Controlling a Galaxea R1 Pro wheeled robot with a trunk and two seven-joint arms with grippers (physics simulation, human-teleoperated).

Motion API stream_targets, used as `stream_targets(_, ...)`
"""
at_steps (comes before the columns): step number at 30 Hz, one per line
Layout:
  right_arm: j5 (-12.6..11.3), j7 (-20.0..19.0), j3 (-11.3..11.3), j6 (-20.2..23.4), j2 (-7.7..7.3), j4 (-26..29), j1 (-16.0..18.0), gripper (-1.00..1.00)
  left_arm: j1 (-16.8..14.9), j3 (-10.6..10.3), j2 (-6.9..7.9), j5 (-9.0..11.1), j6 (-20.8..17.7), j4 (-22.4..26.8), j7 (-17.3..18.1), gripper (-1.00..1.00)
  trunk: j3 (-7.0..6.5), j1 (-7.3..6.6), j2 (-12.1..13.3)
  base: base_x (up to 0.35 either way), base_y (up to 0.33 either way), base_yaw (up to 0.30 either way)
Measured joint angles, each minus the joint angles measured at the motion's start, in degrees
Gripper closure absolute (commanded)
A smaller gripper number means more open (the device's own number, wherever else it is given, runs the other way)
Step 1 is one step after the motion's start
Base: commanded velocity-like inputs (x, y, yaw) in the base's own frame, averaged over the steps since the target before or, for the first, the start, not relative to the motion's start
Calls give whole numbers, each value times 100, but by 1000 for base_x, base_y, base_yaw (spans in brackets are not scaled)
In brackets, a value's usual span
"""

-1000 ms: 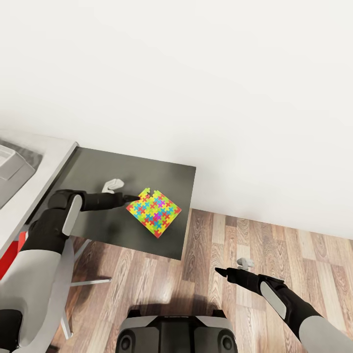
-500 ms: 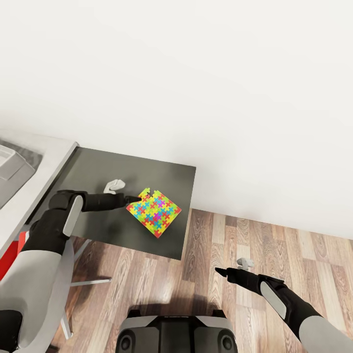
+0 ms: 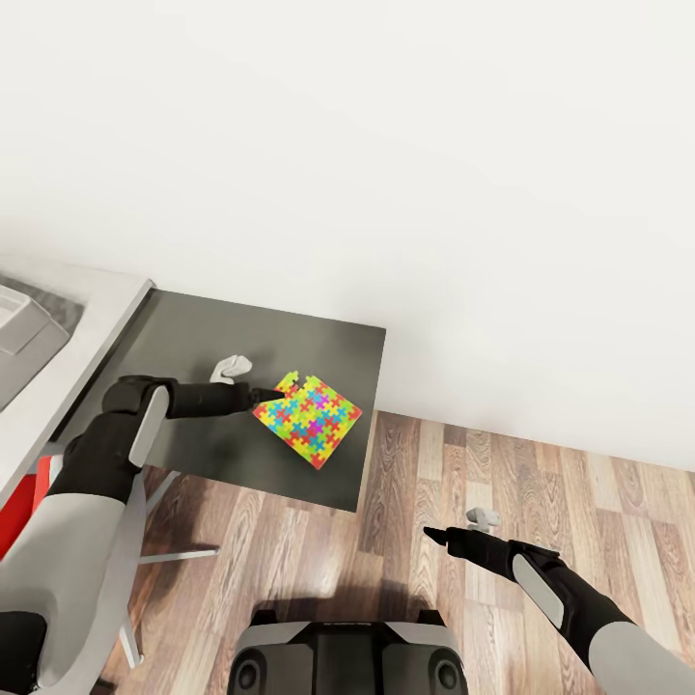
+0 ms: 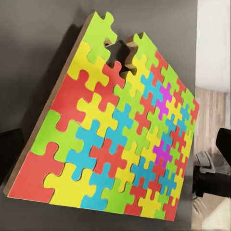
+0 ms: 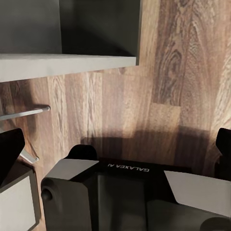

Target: Put all the toys in the child's room - the three board games (two on the bed and one on the table), the two jigsaw puzzles on the table, and the tennis ball on the table - inside the toy box on the table in the child's room.

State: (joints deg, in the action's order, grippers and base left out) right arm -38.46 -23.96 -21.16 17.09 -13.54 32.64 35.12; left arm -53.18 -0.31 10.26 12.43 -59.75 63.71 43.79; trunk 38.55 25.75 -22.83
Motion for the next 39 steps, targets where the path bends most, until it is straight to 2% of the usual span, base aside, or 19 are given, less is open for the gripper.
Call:
stream_targets(20, 0, 0, -2, 0, 1, -1, 0, -100, 31, -4, -52, -4, -1, -26, 128, -100, 0, 0, 0, 0, 0, 0)
stream_targets(24, 0, -4, 0, 0, -1, 0, 0, -100, 35, -48, -125, -17, 2, -30, 139, -100, 0, 0, 0, 0, 0, 0)
stream_targets(39, 0, -2, -1, 0, -2, -2, 0, -100, 37, -81, -211, -17, 5, -35, 192, -100, 0, 0, 0, 0, 0, 0)
